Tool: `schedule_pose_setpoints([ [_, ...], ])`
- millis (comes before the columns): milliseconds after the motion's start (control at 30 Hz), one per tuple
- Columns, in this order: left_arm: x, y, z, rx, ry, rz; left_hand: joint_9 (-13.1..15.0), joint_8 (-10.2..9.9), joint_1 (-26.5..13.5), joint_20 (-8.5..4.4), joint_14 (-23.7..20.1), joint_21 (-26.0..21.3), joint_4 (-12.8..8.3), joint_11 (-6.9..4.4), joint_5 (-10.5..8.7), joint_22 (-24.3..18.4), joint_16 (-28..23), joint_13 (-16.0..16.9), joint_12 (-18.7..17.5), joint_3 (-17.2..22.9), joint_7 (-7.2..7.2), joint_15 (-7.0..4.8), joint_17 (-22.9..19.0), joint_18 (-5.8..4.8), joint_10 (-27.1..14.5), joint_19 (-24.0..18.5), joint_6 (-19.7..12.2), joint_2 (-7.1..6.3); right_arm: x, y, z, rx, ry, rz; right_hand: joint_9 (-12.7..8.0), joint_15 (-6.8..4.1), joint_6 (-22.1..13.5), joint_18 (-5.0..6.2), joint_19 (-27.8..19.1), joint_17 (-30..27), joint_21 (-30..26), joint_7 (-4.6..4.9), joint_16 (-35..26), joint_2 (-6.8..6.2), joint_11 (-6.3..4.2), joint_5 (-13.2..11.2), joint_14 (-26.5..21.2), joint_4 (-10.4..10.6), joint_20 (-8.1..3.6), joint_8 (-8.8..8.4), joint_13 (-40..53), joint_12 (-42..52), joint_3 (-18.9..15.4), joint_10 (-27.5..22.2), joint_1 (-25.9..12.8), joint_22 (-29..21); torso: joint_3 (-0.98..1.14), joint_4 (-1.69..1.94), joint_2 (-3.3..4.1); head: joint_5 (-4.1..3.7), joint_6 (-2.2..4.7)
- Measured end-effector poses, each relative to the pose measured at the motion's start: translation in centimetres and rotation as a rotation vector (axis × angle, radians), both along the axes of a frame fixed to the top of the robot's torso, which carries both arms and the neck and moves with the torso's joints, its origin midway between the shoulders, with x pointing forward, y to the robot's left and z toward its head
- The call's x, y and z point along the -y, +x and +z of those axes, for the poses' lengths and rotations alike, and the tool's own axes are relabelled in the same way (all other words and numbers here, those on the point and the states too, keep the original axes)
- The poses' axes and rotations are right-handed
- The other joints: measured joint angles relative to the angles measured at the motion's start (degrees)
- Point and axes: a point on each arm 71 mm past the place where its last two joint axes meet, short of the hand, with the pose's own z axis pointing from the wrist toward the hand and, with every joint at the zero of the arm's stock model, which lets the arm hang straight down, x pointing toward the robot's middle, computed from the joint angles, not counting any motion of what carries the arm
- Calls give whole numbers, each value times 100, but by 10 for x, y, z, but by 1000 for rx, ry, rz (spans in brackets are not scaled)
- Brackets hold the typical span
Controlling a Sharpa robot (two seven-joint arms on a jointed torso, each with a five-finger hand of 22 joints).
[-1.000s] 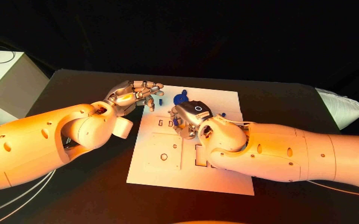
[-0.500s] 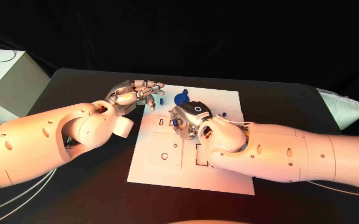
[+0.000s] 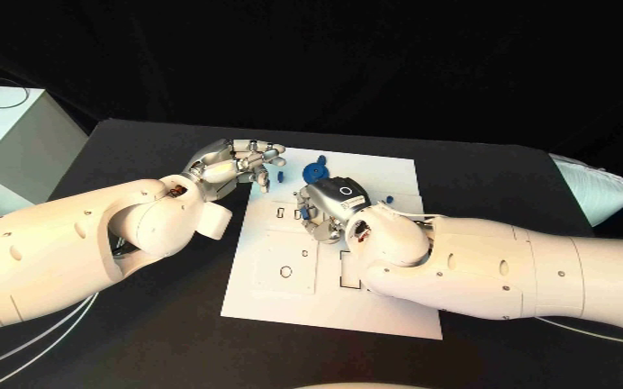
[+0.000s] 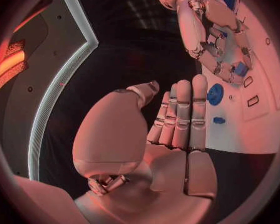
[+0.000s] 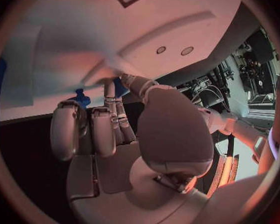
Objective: Assemble the parts on the task board
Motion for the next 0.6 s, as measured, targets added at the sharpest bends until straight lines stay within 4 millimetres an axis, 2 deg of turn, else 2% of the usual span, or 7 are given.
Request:
schedule_pose_setpoints([
  [600, 1, 1, -1, -2, 1, -2, 5, 0, 0, 0, 0, 0, 0, 0, 0, 0, 0, -1, 0, 0, 0, 0, 0, 0, 0, 0, 0, 0, 5, 2, -1, -21, 82, -23, -22, -14, 98, -1, 0, -1, 55, -32, 1, 62, -18, -154, 13, -49, 0, 0, -93, -42, 114, 105, 135, -1, 9, 3, 7, -19, 2],
])
